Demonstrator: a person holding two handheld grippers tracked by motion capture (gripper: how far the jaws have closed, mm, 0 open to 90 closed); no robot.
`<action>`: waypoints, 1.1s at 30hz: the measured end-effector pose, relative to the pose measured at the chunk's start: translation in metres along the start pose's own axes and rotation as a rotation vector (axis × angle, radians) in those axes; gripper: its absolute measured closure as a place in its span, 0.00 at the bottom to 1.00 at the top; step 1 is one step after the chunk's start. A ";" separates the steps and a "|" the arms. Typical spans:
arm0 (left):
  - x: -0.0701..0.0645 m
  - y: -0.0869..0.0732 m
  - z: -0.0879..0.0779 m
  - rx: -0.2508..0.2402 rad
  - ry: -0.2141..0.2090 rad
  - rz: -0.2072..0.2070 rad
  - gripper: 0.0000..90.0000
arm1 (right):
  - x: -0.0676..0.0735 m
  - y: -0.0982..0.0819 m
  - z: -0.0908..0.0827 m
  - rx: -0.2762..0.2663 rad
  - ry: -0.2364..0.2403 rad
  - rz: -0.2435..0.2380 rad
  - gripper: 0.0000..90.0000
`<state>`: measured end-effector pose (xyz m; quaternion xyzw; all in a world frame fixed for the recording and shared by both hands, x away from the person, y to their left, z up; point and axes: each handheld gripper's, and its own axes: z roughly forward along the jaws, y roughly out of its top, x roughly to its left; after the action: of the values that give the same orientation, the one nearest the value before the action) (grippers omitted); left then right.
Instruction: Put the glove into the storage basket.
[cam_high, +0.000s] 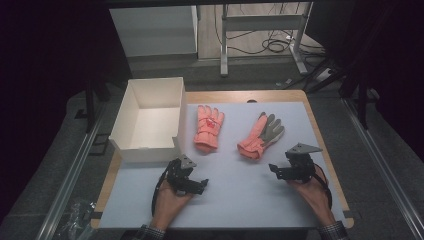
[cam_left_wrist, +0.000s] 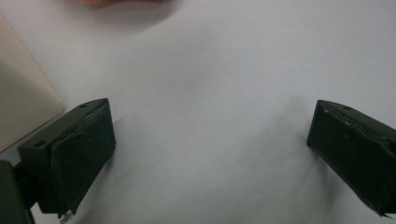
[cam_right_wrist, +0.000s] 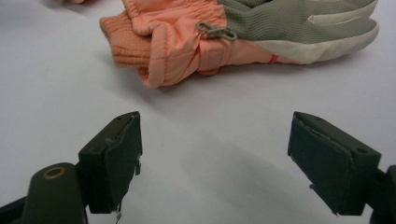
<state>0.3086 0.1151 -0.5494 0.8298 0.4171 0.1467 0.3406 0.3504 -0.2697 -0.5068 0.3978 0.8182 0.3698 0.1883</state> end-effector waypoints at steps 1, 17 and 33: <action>0.000 0.000 0.000 0.000 0.000 0.000 0.01 | -0.001 0.002 0.000 0.002 -0.001 -0.001 0.20; 0.000 0.000 0.000 0.000 0.000 0.000 0.01 | -0.014 0.031 0.007 0.013 -0.002 0.004 0.29; 0.000 0.000 0.000 0.000 0.000 0.001 0.01 | -0.033 0.073 0.028 0.000 -0.007 0.063 0.57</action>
<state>0.3086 0.1152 -0.5494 0.8299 0.4168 0.1466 0.3406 0.4252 -0.2526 -0.4697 0.4248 0.8045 0.3743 0.1795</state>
